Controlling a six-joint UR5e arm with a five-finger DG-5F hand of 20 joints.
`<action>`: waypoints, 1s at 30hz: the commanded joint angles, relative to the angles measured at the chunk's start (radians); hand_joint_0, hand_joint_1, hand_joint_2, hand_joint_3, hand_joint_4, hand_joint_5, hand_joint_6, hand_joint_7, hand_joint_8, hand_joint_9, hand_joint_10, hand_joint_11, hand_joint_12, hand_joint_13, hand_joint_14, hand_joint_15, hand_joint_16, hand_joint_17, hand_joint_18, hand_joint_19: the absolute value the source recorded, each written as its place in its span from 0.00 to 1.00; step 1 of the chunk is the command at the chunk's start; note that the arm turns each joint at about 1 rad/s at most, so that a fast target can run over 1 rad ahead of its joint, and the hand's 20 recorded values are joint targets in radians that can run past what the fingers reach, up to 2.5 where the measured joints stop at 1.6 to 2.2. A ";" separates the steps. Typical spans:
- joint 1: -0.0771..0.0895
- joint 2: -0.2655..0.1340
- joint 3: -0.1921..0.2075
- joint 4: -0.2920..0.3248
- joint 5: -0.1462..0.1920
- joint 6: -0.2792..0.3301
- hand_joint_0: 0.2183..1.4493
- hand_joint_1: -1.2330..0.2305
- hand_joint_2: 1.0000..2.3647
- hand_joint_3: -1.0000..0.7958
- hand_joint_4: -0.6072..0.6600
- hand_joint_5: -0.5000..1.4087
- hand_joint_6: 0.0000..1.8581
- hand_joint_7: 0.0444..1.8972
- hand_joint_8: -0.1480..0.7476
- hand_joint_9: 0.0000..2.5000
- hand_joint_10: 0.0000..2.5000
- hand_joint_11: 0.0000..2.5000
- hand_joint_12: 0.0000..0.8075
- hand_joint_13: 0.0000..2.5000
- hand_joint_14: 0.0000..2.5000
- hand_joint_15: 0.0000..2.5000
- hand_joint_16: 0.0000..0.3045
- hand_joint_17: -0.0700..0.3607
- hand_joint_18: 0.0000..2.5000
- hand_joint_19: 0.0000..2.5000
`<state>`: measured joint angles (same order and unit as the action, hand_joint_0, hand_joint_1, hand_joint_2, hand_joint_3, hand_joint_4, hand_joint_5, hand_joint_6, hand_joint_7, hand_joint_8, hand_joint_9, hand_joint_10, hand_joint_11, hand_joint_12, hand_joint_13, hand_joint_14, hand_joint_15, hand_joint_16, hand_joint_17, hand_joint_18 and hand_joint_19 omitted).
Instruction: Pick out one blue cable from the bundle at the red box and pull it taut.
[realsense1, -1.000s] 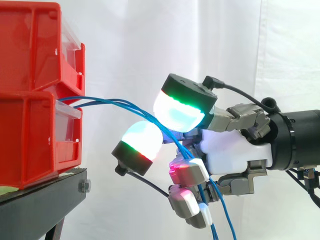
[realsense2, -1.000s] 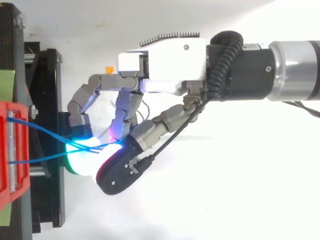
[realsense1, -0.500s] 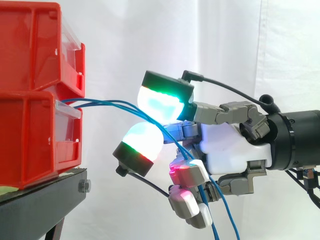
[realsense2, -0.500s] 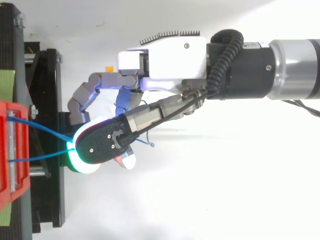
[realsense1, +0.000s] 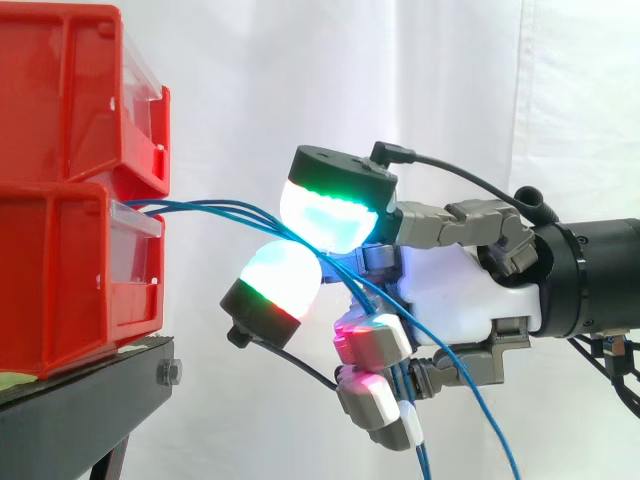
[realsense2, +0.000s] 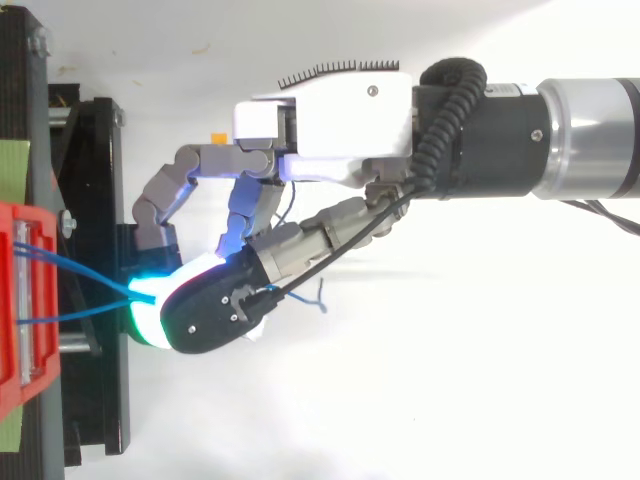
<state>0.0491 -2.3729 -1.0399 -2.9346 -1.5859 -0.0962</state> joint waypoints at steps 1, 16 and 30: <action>0.000 0.000 0.001 0.000 0.000 0.000 0.33 0.34 0.01 0.46 0.46 0.18 0.51 0.41 0.50 0.46 0.01 0.34 0.48 0.44 0.01 0.25 0.19 0.47 0.38 0.34; 0.000 0.000 0.000 0.002 0.000 0.000 0.48 0.27 0.00 0.28 0.18 0.19 0.52 0.65 0.47 0.55 0.01 0.36 0.42 0.47 0.01 0.26 0.16 0.41 0.38 0.33; 0.002 0.000 0.000 0.002 0.000 -0.011 0.31 0.30 0.00 0.28 0.32 0.22 0.50 0.55 0.47 0.59 0.01 0.36 0.43 0.50 0.01 0.27 0.16 0.41 0.40 0.33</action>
<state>0.0506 -2.3730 -1.0409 -2.9330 -1.5861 -0.1072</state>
